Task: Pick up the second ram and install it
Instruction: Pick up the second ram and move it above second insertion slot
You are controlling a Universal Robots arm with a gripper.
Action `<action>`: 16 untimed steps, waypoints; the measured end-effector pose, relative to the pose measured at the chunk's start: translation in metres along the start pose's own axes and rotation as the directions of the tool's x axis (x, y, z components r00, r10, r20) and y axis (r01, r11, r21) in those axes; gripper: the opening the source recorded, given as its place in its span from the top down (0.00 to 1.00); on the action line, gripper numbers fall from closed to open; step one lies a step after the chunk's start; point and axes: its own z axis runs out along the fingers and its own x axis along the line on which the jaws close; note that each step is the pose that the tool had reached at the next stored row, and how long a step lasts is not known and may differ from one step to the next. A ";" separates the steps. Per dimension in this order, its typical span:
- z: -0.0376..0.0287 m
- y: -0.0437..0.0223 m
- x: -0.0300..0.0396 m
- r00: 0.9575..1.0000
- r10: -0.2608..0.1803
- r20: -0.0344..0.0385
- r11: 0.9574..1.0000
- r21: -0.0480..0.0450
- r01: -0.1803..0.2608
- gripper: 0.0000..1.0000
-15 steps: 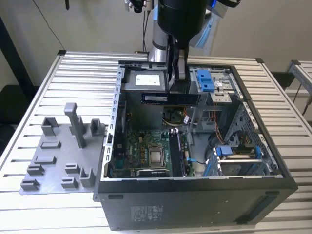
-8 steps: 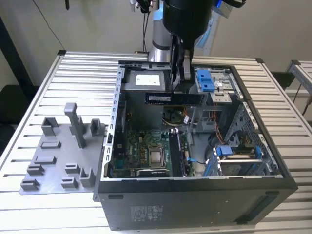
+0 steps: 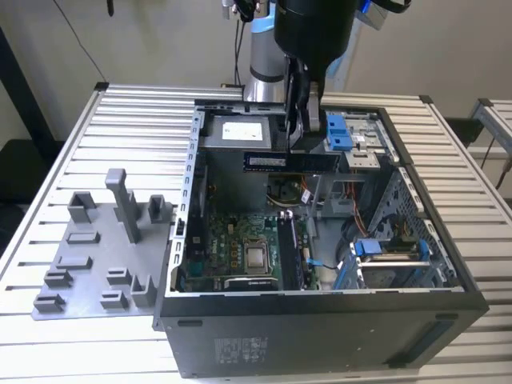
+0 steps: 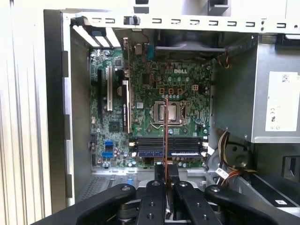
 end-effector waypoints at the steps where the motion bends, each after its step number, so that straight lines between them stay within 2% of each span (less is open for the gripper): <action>1: 0.0000 -0.0007 0.0000 1.000 0.000 0.000 1.000 0.000 0.000 0.86; 7: 0.0002 -0.0053 0.0000 1.000 0.000 0.000 1.000 0.000 0.000 0.86; 16: 0.0005 -0.0166 -0.0001 1.000 0.000 0.000 1.000 0.000 0.000 0.86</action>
